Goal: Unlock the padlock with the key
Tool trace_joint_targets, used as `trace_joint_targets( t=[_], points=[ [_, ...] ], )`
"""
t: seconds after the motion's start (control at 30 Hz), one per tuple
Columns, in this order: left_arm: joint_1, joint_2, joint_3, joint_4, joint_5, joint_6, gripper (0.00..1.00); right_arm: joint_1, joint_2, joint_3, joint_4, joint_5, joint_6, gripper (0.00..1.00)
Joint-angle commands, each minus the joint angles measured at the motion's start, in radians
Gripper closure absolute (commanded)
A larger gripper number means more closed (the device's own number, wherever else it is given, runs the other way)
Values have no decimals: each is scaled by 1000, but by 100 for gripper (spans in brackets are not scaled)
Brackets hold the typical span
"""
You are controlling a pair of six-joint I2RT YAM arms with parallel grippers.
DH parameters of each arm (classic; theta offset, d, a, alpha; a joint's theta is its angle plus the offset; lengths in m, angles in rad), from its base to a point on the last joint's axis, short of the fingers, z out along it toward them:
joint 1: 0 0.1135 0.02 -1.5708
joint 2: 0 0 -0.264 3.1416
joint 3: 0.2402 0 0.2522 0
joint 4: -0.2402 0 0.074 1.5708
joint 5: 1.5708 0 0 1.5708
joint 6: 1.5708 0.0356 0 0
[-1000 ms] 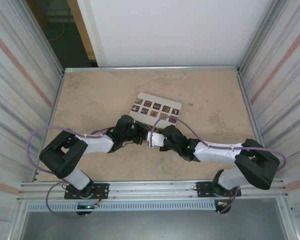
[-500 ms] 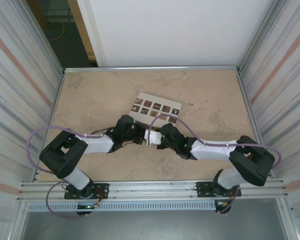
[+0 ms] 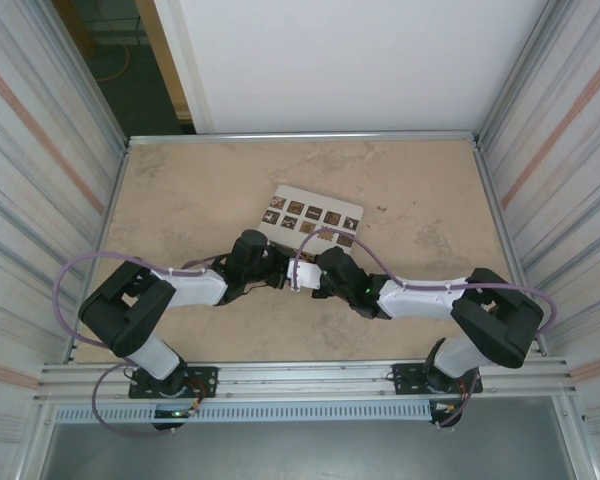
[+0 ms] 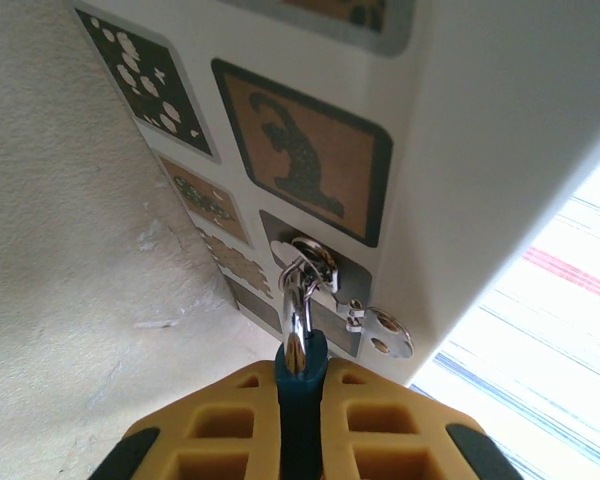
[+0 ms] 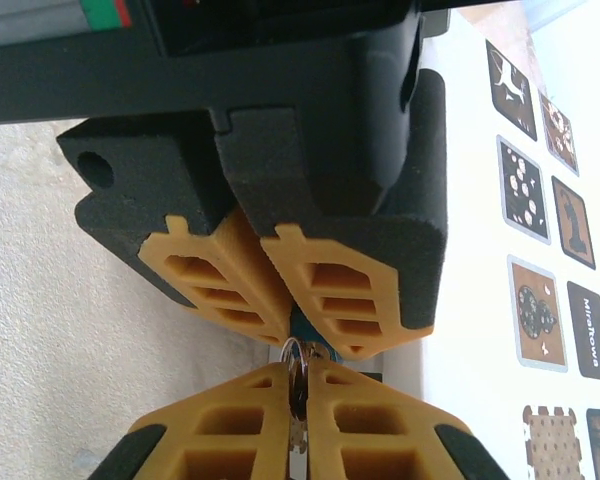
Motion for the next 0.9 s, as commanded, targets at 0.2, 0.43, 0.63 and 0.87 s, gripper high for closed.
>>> trace_joint_targets(
  t=[0.2, 0.43, 0.63, 0.87],
  points=[
    [-8, -23, -6, 69, 45, -10, 100, -6, 34, 7, 59, 24, 125, 100],
    [-8, -21, -17, 80, 43, -14, 100, 6, 29, -6, 107, 49, 281, 100],
    [-9, -21, -25, 89, 38, -17, 100, 12, 29, -1, 138, 70, 530, 100],
    [-12, -20, -36, 96, 28, -20, 100, -6, 28, 12, 155, 66, 850, 100]
  ],
)
